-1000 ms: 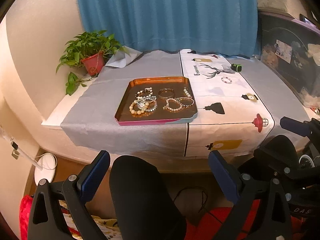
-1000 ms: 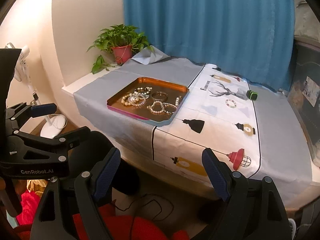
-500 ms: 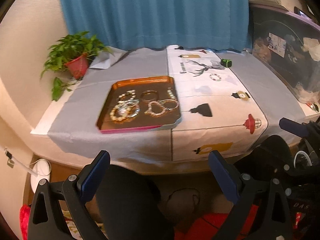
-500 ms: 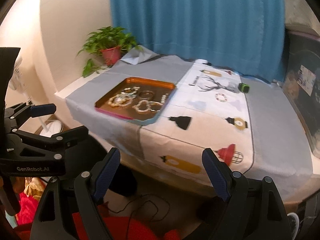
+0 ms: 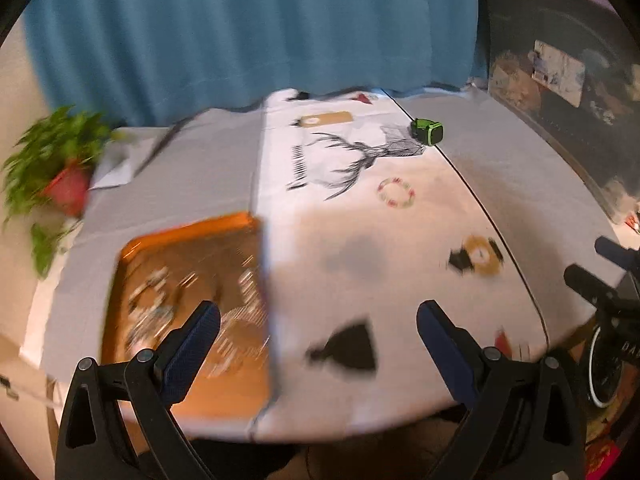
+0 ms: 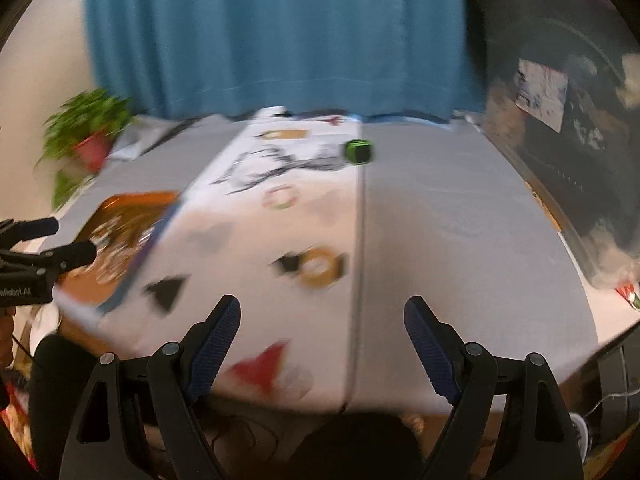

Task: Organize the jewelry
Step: 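Move the right tool to the green watch while the left tool approaches the multicolour bead bracelet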

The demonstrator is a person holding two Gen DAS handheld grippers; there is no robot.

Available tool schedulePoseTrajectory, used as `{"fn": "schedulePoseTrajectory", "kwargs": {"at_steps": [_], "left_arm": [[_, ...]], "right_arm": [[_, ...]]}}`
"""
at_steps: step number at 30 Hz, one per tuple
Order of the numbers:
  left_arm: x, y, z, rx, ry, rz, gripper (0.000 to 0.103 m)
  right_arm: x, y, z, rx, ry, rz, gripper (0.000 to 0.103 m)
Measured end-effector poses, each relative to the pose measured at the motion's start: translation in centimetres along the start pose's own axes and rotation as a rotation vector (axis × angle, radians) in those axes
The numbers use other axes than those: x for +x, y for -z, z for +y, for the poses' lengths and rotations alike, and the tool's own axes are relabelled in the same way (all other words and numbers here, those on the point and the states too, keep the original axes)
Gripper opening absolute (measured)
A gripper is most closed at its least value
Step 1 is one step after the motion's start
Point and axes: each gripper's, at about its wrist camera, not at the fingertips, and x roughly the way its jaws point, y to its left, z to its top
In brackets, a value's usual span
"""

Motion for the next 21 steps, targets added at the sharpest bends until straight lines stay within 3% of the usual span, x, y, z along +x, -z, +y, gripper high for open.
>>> {"fn": "schedulePoseTrajectory", "kwargs": {"at_steps": [6, 10, 14, 18, 19, 21], "left_arm": [[9.8, -5.9, -3.3, 0.048, 0.107, 0.087, 0.098], [15.7, -8.2, -5.0, 0.068, 0.150, 0.184, 0.098], [18.6, -9.5, -4.9, 0.043, 0.153, 0.223, 0.098], [19.9, -10.1, -5.0, 0.033, 0.199, 0.231, 0.098], [19.9, -10.2, -5.3, 0.051, 0.194, 0.223, 0.096], [19.5, -10.2, -5.8, 0.085, 0.189, 0.184, 0.074]], "right_arm": [[10.9, -6.3, -4.0, -0.022, -0.041, 0.072, 0.086], [19.1, -10.1, -5.7, -0.060, -0.002, 0.138, 0.086], [24.7, -12.3, -6.4, -0.089, -0.012, 0.163, 0.086], [28.3, -14.8, -5.9, -0.139, -0.044, 0.148, 0.094], [29.2, -15.5, -5.6, -0.143, -0.042, 0.153, 0.095], [30.4, -16.5, -5.2, -0.150, -0.050, 0.159, 0.101]]}}
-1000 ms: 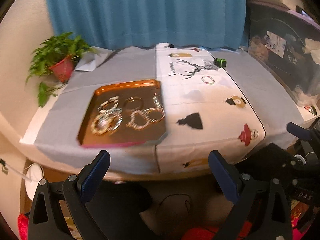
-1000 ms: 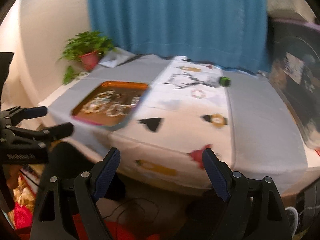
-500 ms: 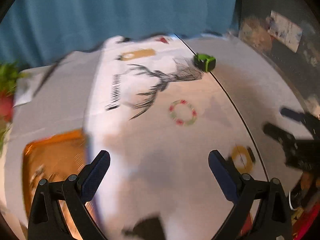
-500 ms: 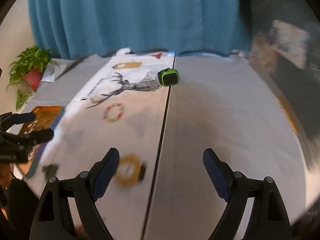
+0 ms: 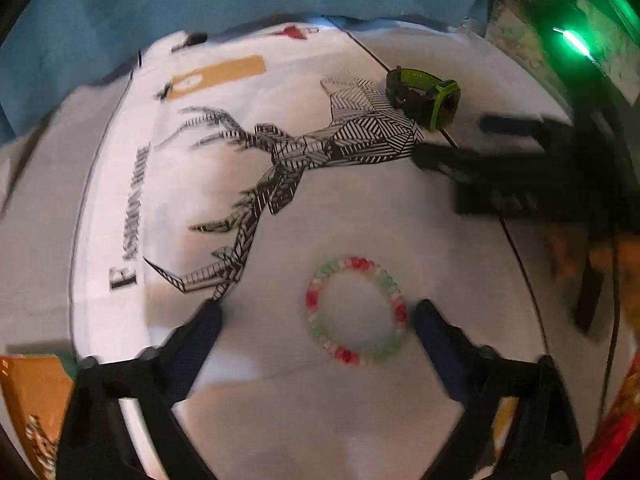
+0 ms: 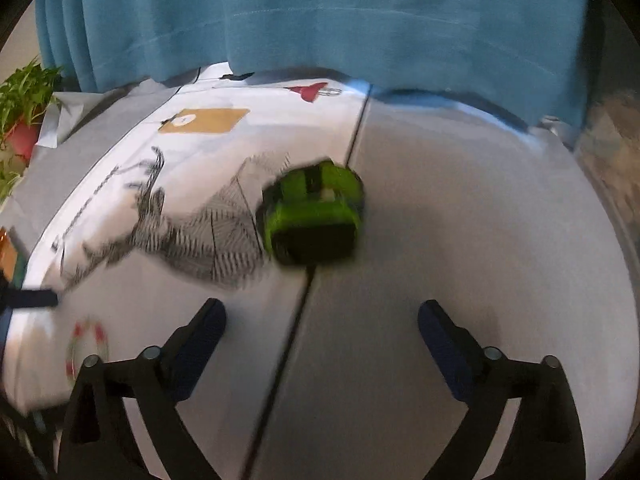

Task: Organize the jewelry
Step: 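Move the right tool to the green watch while the left tool approaches the multicolour bead bracelet, then grasp the green watch strap with the right tool while the left tool grasps the multicolour bracelet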

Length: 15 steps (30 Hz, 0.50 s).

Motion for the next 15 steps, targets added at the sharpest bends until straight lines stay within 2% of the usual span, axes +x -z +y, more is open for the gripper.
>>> {"fn": "schedulePoseTrajectory", "kwargs": {"at_steps": [2, 4, 6, 11, 15], "left_arm": [[-0.6, -0.1, -0.4, 0.037, 0.033, -0.020, 0.010], [-0.8, -0.2, -0.1, 0.023, 0.087, 0.008, 0.010], [-1.1, 0.0, 0.6, 0.005, 0.113, 0.025, 0.010], [-2.9, 1.0, 2.2, -0.039, 0.103, 0.009, 0.010], [-6.7, 3.4, 3.0, -0.055, 0.083, -0.028, 0.010]], "right_arm": [[1.2, -1.5, 0.1, -0.008, -0.005, 0.004, 0.102], [2.0, -2.6, 0.1, 0.002, 0.003, 0.004, 0.100], [1.5, -3.0, 0.1, 0.004, 0.008, -0.041, 0.053], [-0.3, -1.1, 0.6, -0.017, 0.040, -0.023, 0.053], [-3.7, 1.9, 0.7, 0.016, 0.042, -0.030, 0.053]]}}
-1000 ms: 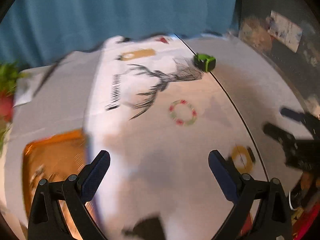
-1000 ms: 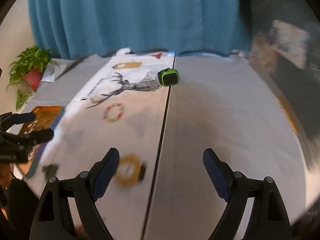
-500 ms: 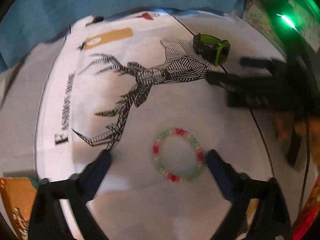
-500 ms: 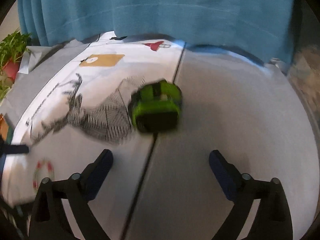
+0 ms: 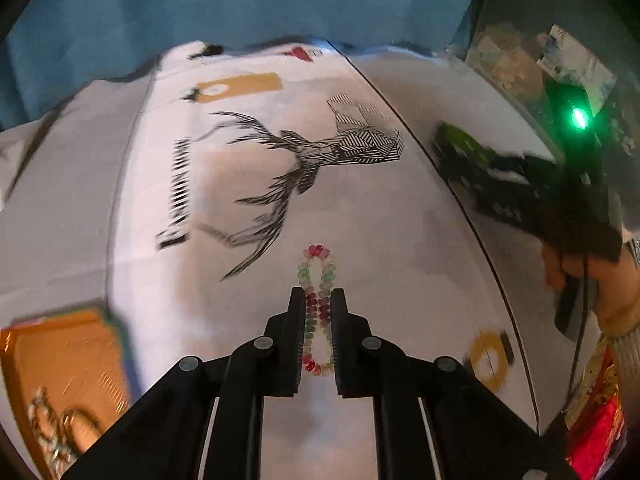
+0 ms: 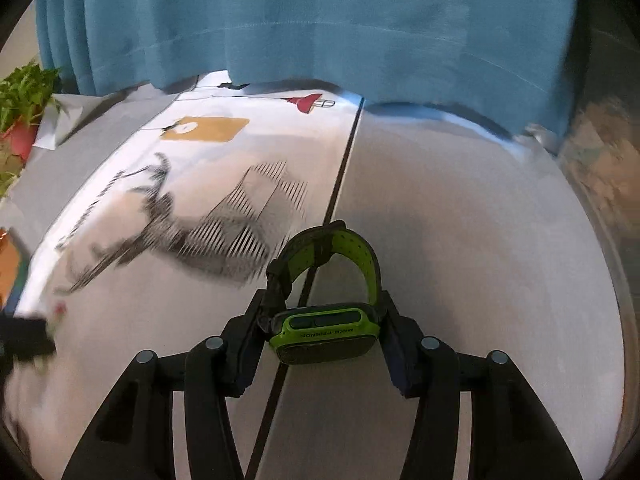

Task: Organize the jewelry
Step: 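Grasp the green watch strap with the right tool while the left tool grasps the multicolour bracelet, then carry the green watch and multicolour bracelet with both tools over the orange tray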

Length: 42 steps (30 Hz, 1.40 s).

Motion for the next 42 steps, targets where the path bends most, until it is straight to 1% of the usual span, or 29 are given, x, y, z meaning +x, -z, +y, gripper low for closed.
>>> {"fn": "schedulePoseTrajectory", "kwargs": {"at_steps": [5, 9, 11, 12, 18, 20, 24, 25, 29, 33, 37, 42], "left_arm": [[-5.8, 3.7, 0.8, -0.024, -0.022, -0.071, 0.010], [-11.0, 8.5, 1.2, -0.065, -0.037, -0.127, 0.010], [-12.9, 10.8, 1.4, -0.081, -0.038, -0.141, 0.010], [-14.1, 12.4, 1.4, -0.087, -0.043, -0.151, 0.010], [-19.0, 20.3, 1.4, -0.126, -0.051, -0.178, 0.010], [-20.2, 22.3, 1.2, -0.128, -0.061, -0.191, 0.010], [-22.8, 26.9, 0.7, -0.137, -0.076, -0.215, 0.010], [-23.0, 27.6, 0.6, -0.139, -0.080, -0.216, 0.010], [-24.5, 30.9, 0.4, -0.161, -0.083, -0.226, 0.010], [-25.4, 33.1, 0.2, -0.169, -0.106, -0.244, 0.010], [-25.5, 34.3, 0.3, -0.186, -0.098, -0.244, 0.010], [-25.7, 34.7, 0.4, -0.195, -0.096, -0.251, 0.010]], "right_arm": [[-6.5, 4.7, 1.6, 0.025, -0.005, -0.023, 0.053], [-12.0, 8.5, 4.4, 0.029, -0.010, -0.026, 0.053], [-15.0, 10.6, 6.1, 0.025, -0.016, -0.038, 0.053], [-16.6, 11.6, 7.1, 0.021, -0.027, -0.049, 0.053], [-24.4, 16.5, 11.7, 0.030, -0.064, -0.106, 0.053], [-27.0, 18.2, 13.4, 0.029, -0.078, -0.125, 0.053], [-30.4, 21.0, 16.3, 0.005, -0.107, -0.136, 0.053], [-31.4, 21.9, 17.2, -0.004, -0.119, -0.138, 0.053], [-33.5, 24.6, 19.7, -0.033, -0.160, -0.129, 0.053], [-35.0, 27.0, 22.2, -0.066, -0.208, -0.108, 0.053], [-35.8, 28.6, 24.1, -0.091, -0.245, -0.088, 0.053], [-35.7, 29.3, 25.3, -0.115, -0.264, -0.062, 0.053]]}}
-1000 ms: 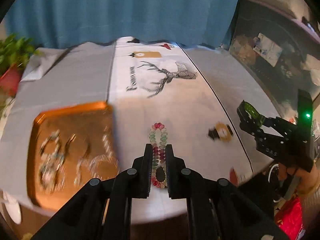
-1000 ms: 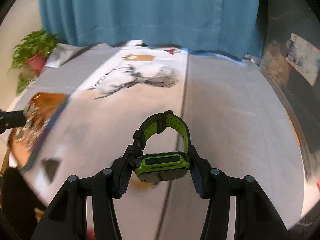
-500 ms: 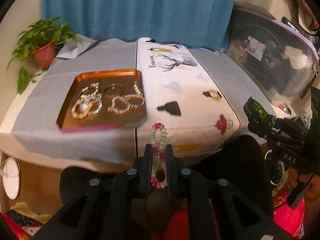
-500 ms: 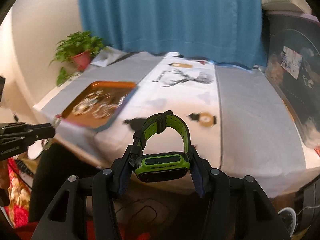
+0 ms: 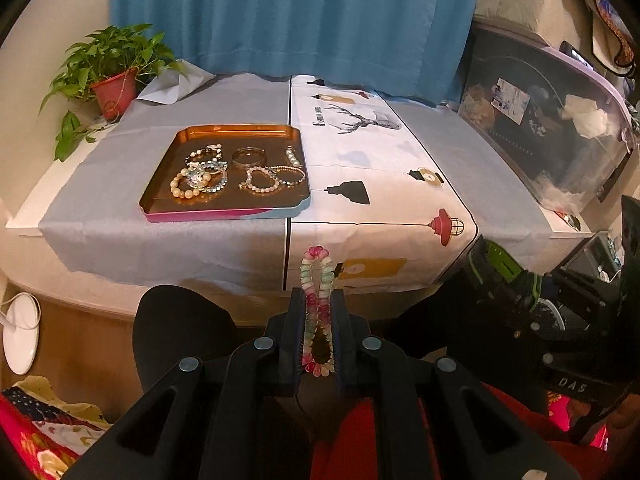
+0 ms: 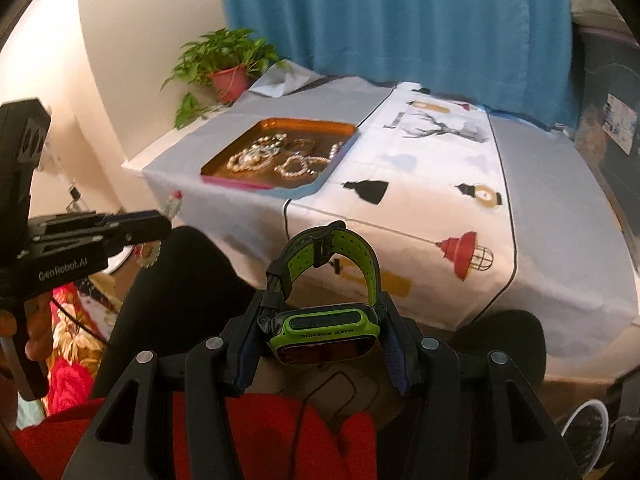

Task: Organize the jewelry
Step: 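Carry the green watch and multicolour bracelet with both tools over the orange tray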

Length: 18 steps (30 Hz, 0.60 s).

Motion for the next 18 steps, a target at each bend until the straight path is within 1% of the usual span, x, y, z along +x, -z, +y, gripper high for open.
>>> {"fn": "schedulePoseTrajectory", "kwargs": {"at_steps": [11, 14, 18], "left_arm": [[0.4, -0.2, 1.0, -0.020, -0.002, 0.009, 0.010], [0.6, -0.7, 1.6, -0.027, -0.011, 0.011, 0.010], [0.9, -2.4, 2.7, -0.029, -0.035, -0.005, 0.010]], "right_arm": [[1.3, -0.4, 0.9, -0.023, -0.008, 0.036, 0.053], [1.8, -1.0, 1.1, -0.026, -0.015, 0.042, 0.053], [2.7, -2.3, 1.6, -0.043, -0.024, 0.044, 0.053]]}}
